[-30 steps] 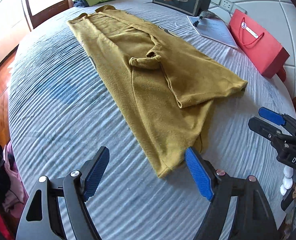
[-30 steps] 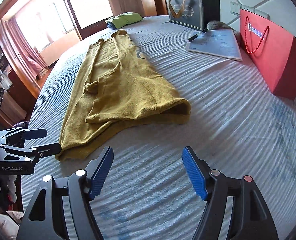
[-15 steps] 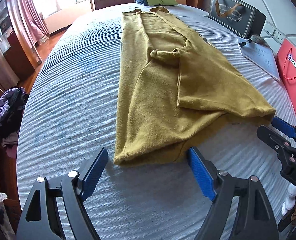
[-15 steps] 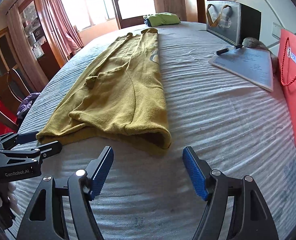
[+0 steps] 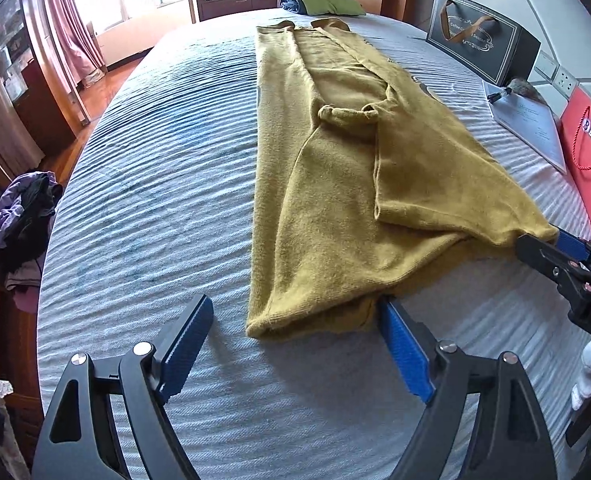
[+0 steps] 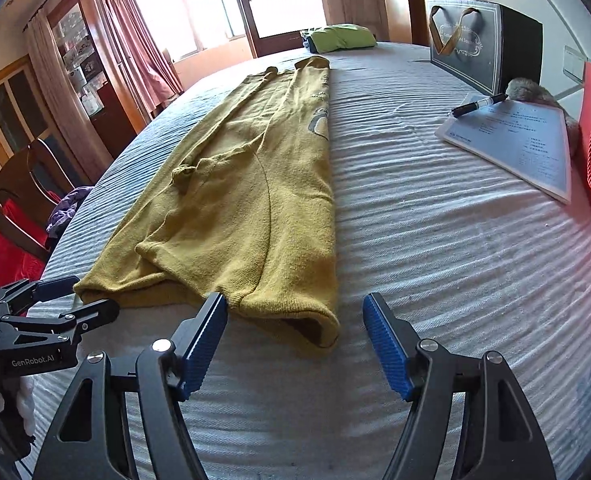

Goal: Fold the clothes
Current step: 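Move both grippers to the hem end of the yellow sweatshirt strip, then grasp the strip's hem end with both grippers and fold it toward the collar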

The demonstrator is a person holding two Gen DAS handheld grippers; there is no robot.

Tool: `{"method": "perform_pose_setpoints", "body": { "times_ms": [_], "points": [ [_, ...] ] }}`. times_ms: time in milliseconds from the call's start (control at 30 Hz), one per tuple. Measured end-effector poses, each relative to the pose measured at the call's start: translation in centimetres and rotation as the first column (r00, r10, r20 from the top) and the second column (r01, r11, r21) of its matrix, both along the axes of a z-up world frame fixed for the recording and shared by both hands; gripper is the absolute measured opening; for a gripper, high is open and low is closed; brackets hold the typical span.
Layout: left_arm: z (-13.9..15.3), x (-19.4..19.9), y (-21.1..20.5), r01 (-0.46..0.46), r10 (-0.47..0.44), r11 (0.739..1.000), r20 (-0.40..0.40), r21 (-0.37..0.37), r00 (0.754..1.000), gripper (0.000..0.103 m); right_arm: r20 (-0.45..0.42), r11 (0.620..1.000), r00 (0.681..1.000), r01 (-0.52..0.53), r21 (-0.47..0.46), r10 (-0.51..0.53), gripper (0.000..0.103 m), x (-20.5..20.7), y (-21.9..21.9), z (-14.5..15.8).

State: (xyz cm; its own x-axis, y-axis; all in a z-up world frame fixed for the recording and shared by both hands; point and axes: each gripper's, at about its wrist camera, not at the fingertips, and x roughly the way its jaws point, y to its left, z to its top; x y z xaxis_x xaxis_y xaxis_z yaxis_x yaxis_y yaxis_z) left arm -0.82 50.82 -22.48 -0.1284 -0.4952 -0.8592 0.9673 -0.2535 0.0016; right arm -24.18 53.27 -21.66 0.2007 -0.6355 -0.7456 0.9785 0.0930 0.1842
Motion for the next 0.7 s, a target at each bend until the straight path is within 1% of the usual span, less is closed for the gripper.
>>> {"method": "perform_pose_setpoints", "body": {
  "times_ms": [167,233,400,433,500,533,567,600,633,667,700],
  "points": [
    [0.6,0.8,0.3,0.004,-0.004,0.999,-0.001,-0.052,1.000,0.085,-0.056,1.000,0.998,-0.020,0.009,0.020,0.070,0.6,-0.1,-0.1],
    [0.2,0.2,0.0,0.020,-0.019,0.999,0.020,-0.037,1.000,0.086,-0.075,0.999,0.997,-0.032,0.012,0.033,0.071,0.8,-0.1,-0.2],
    [0.2,0.2,-0.8,0.030,-0.030,0.999,0.008,-0.014,1.000,0.087,-0.119,0.999,0.992,-0.049,0.019,0.051,0.071,1.2,-0.2,-0.3],
    [0.3,0.1,-0.9,0.043,-0.043,0.999,0.007,-0.014,0.999,0.085,-0.127,0.998,0.990,-0.051,0.020,0.053,0.071,1.2,-0.1,-0.3],
    [0.4,-0.2,-0.9,0.081,-0.081,0.997,-0.003,-0.017,0.997,0.070,-0.160,0.998,0.986,-0.053,0.022,0.056,0.067,1.5,-0.1,-0.3],
    [0.5,-0.5,-0.9,0.095,-0.095,0.995,0.001,-0.022,0.995,0.053,-0.180,0.998,0.982,-0.054,0.022,0.057,0.062,1.6,0.0,-0.4],
    [0.6,-0.9,-0.9,0.109,-0.109,0.994,0.006,-0.026,0.994,0.045,-0.186,0.998,0.981,-0.061,0.019,0.064,0.056,1.6,0.0,-0.3],
    [0.7,-1.2,-0.9,0.124,-0.123,0.992,0.010,-0.030,0.992,0.042,-0.185,0.998,0.980,-0.068,0.017,0.070,0.052,1.7,0.1,-0.2],
    [0.7,-1.5,-0.9,0.138,-0.138,0.990,0.015,-0.034,0.990,0.035,-0.185,0.997,0.980,-0.075,0.016,0.076,0.045,1.7,0.1,-0.2],
    [0.8,-1.9,-0.9,0.152,-0.152,0.988,0.019,-0.038,0.988,0.031,-0.188,0.996,0.978,-0.084,0.016,0.086,0.038,1.9,0.1,-0.1],
    [0.8,-2.0,-1.0,0.160,-0.159,0.986,0.021,-0.040,0.987,0.028,-0.191,0.995,0.977,-0.095,0.018,0.097,0.035,2.1,0.0,-0.1]
  ]
}}
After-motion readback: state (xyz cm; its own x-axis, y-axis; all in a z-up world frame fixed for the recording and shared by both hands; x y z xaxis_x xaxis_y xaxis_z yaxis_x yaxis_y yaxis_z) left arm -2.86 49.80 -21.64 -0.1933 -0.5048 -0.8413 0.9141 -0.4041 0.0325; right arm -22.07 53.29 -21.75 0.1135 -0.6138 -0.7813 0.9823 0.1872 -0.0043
